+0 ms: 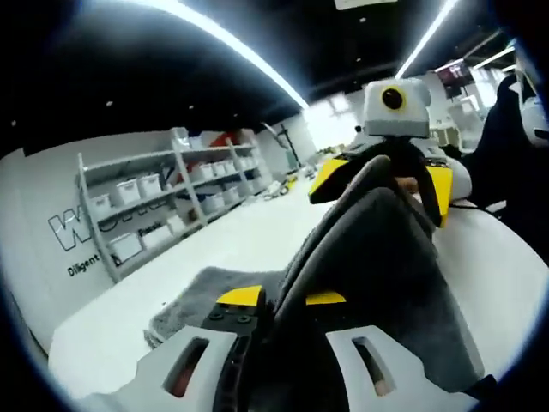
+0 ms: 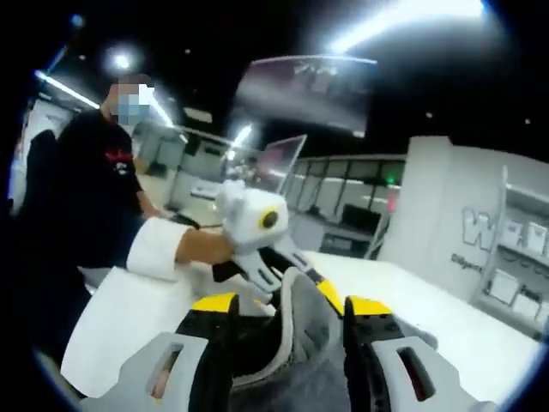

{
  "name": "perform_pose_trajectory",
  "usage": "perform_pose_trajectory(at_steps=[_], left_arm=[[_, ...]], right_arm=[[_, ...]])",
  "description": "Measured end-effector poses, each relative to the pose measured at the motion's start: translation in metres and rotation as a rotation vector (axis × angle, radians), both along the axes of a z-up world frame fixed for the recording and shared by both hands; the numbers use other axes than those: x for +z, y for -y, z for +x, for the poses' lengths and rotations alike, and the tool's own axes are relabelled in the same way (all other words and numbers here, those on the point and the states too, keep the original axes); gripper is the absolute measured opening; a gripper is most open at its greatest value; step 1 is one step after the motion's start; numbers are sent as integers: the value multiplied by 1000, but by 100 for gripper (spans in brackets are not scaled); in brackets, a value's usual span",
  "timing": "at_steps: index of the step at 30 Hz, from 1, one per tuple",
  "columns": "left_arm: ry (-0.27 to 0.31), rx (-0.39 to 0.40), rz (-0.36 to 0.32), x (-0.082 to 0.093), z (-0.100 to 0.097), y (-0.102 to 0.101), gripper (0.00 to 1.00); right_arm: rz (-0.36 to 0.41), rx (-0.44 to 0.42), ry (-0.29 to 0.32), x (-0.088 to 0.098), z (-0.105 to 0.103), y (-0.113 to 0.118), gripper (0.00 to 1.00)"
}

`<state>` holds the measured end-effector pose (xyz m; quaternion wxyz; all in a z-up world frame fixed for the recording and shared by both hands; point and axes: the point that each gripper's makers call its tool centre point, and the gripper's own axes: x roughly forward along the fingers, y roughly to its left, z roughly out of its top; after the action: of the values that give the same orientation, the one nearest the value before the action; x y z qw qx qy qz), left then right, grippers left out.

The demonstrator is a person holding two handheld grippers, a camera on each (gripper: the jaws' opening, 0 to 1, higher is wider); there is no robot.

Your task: Open the folded towel by lifting each exposed corner and separating the folded layers until the towel lies flat within the target outline without major curled edges

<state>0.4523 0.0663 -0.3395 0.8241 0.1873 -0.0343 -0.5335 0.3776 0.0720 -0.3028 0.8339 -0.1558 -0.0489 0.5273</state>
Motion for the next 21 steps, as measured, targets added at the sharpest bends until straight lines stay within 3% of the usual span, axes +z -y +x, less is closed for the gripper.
perform_pose_trajectory(at_steps=[5, 10, 15, 16, 18, 21], left_arm=[[-45, -8, -53, 7, -2, 2, 15], [-66, -20, -83, 10, -4, 4, 15], [-72, -17, -90, 11, -4, 3, 15], [-75, -16, -94, 12, -4, 2, 15], [-74, -12, -93, 11, -3, 2, 15], [-76, -10, -89, 9, -3, 2, 15]], right_arm=[[-54, -108, 133, 5, 7, 0, 44], [-94, -112, 172, -1, -1, -10, 36], [-210, -209, 354, -1, 4, -8, 25], [-220, -211, 363, -2, 4, -10, 21], [-222, -204, 326, -7, 3, -11, 16], [-234, -221, 326, -9, 7, -8, 13]])
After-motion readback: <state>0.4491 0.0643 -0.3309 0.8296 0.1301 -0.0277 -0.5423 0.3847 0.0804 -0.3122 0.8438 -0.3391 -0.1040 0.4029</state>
